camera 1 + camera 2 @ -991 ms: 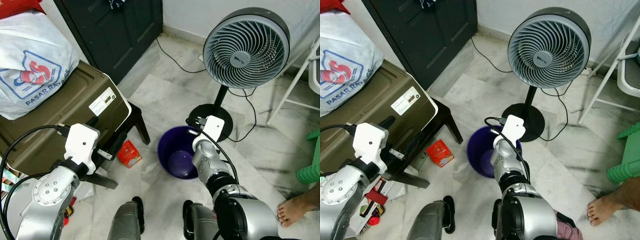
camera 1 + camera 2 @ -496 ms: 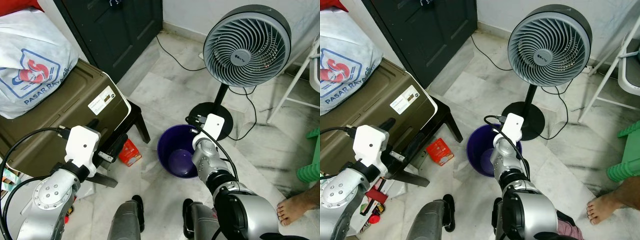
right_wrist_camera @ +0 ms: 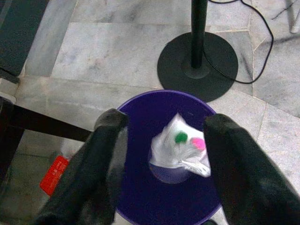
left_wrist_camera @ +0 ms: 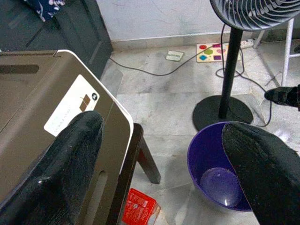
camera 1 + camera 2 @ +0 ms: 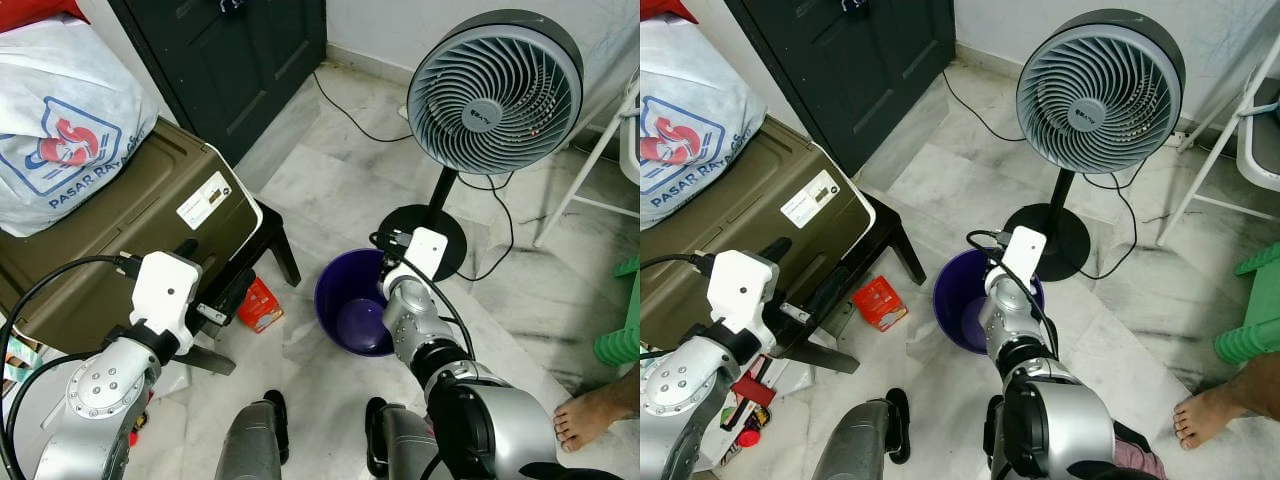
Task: Clean up the room
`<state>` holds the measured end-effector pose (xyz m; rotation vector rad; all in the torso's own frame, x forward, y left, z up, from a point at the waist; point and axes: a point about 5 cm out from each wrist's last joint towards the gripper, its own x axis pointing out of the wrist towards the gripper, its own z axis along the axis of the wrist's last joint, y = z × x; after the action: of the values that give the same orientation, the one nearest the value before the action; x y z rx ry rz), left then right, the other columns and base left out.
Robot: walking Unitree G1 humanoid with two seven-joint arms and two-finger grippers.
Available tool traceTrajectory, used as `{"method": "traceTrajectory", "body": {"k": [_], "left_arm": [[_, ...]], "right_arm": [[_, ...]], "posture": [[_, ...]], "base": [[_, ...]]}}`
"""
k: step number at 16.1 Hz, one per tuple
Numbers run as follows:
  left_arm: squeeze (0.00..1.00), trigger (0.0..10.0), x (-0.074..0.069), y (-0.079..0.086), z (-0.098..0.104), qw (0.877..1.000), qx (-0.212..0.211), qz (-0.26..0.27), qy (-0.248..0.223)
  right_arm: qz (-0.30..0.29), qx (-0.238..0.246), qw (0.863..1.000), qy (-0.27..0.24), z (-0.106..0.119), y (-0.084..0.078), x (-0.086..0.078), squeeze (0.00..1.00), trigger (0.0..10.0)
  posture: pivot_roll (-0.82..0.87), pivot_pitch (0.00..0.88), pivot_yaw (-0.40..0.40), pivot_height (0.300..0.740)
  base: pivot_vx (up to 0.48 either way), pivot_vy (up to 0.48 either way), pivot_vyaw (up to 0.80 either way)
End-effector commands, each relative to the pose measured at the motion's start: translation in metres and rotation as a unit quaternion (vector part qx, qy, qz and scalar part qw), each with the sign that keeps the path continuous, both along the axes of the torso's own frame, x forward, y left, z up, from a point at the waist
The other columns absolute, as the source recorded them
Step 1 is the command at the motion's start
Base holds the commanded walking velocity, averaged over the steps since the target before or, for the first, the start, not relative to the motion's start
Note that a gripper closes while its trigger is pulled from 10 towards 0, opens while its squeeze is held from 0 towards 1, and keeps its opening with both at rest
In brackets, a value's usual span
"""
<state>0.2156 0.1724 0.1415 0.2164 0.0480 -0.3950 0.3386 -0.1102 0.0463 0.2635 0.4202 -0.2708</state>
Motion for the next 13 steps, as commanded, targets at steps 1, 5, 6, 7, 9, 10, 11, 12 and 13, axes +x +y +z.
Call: {"method": "traceTrajectory", "body": {"k": [1, 5, 6, 7, 9, 10, 11, 12, 13], "left_arm": [[0.00, 10.0, -0.003, 0.001, 0.002, 1.000, 0.005, 0.002, -0.001], [0.00, 10.0, 0.000, 0.000, 0.002, 1.000, 0.005, -0.002, -0.001], [0.00, 10.0, 0.003, -0.001, 0.003, 1.000, 0.003, -0.002, -0.004], [0.00, 10.0, 0.007, -0.004, 0.003, 1.000, -0.005, 0.000, -0.009], [0.00, 10.0, 0.011, -0.009, 0.003, 1.000, -0.016, -0.001, -0.016], [0.00, 10.0, 0.014, -0.012, 0.003, 1.000, -0.021, -0.002, -0.018], [0.00, 10.0, 0.019, -0.018, 0.003, 0.999, -0.030, -0.004, -0.024], [0.00, 10.0, 0.027, -0.025, 0.005, 0.999, -0.042, -0.005, -0.034], [0.00, 10.0, 0.034, -0.029, 0.009, 0.997, -0.054, -0.004, -0.047]], "right_arm": [[0.005, 0.008, 1.000, 0.007, -0.002, 0.007, -0.002, 1.00, 10.0], [0.002, 0.020, 1.000, -0.019, 0.008, 0.008, 0.004, 1.00, 10.0], [0.007, 0.017, 0.999, -0.030, 0.012, 0.007, 0.007, 1.00, 10.0], [0.026, 0.003, 0.999, -0.045, 0.018, 0.008, 0.010, 1.00, 10.0], [0.050, -0.029, 0.996, -0.062, 0.024, 0.008, 0.010, 1.00, 10.0], [0.062, -0.038, 0.995, -0.074, 0.027, 0.008, 0.010, 1.00, 10.0], [0.086, -0.056, 0.990, -0.099, 0.034, 0.008, 0.009, 1.00, 10.0], [0.111, -0.080, 0.982, -0.129, 0.042, 0.007, 0.005, 1.00, 10.0], [0.126, -0.099, 0.975, -0.154, 0.049, 0.006, 0.001, 1.00, 10.0]], "posture": [[0.21, 0.252, 0.112, 0.740], [0.20, 0.242, 0.123, 0.740], [0.19, 0.232, 0.120, 0.740], [0.18, 0.223, 0.114, 0.740], [0.14, 0.205, 0.102, 0.740], [0.12, 0.190, 0.095, 0.740], [0.10, 0.173, 0.089, 0.740], [0.07, 0.149, 0.082, 0.740], [0.06, 0.131, 0.077, 0.740]], "base": [[0.000, 0.000, 0.00], [0.000, 0.000, 0.00], [0.000, 0.000, 0.00], [0.000, 0.000, 0.00], [0.000, 0.000, 0.00], [0.000, 0.000, 0.00], [0.000, 0.000, 0.00], [0.000, 0.000, 0.00], [0.000, 0.000, 0.00]]}}
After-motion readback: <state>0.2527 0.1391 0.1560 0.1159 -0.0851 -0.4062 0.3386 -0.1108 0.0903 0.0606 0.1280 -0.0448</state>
